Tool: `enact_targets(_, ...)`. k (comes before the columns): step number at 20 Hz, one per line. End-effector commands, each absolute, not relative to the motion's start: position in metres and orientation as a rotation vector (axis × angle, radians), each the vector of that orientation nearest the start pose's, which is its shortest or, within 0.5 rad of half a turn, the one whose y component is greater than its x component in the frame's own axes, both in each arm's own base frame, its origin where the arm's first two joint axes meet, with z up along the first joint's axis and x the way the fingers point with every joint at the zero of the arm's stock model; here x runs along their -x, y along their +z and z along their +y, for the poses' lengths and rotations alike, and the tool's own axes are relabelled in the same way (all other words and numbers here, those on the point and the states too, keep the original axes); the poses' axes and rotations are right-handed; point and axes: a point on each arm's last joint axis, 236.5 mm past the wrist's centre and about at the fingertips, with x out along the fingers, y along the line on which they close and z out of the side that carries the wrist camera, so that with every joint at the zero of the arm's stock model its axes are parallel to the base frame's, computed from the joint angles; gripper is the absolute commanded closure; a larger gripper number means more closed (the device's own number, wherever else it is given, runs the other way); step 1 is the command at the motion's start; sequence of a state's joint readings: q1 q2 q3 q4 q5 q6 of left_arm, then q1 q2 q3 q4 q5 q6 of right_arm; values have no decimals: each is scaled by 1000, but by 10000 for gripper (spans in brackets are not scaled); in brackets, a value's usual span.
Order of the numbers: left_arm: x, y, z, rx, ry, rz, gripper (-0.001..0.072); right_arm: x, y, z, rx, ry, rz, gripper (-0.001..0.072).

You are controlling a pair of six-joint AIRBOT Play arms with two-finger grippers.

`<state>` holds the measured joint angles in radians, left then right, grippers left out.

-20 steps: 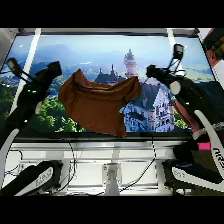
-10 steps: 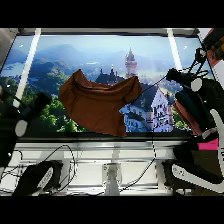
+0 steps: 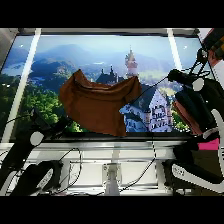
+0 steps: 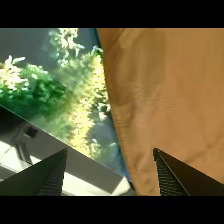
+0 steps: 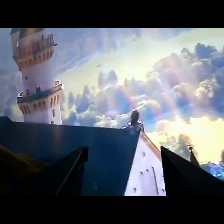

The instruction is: Fold the clothes and pants, and hang the long-sleeved shirts on hangers.

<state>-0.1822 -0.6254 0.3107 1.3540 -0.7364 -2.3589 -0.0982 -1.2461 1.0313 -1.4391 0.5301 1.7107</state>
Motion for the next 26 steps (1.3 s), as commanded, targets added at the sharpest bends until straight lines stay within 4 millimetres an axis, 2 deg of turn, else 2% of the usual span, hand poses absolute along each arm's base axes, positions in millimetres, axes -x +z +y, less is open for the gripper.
enact_targets(1, -252, -79, -78, 831, 232, 1091, 100, -474, 49, -31, -301, -124, 730, 199)
enact_targets(5, -282, -79, -78, 869, 220, 988, 100, -474, 49, -31, -301, -124, 731, 199)
enact_targets(8, -294, -83, -75, 875, 224, 951, 101, -474, 49, -31, -300, -124, 730, 199)
enact_targets(11, -304, -92, -73, 877, 235, 929, 101, -474, 49, -31, -301, -124, 730, 200)
enact_targets(15, -305, -106, -71, 870, 256, 947, 120, -474, 49, -31, -301, -124, 730, 200)
enact_targets(20, -327, -91, -68, 888, 223, 835, 425, -474, 50, -31, -301, -124, 727, 200)
enact_targets(21, -328, -90, -68, 889, 221, 828, 528, -474, 50, -31, -301, -124, 727, 200)
enact_targets(22, -329, -88, -68, 890, 218, 820, 661, -474, 50, -31, -300, -124, 728, 200)
enact_targets(24, -337, -80, -67, 891, 201, 774, 683, -472, 47, -31, -298, -124, 744, 203)
enact_targets(26, -350, -62, -67, 836, 149, 713, 685, -463, 39, -30, -290, -125, 795, 292)
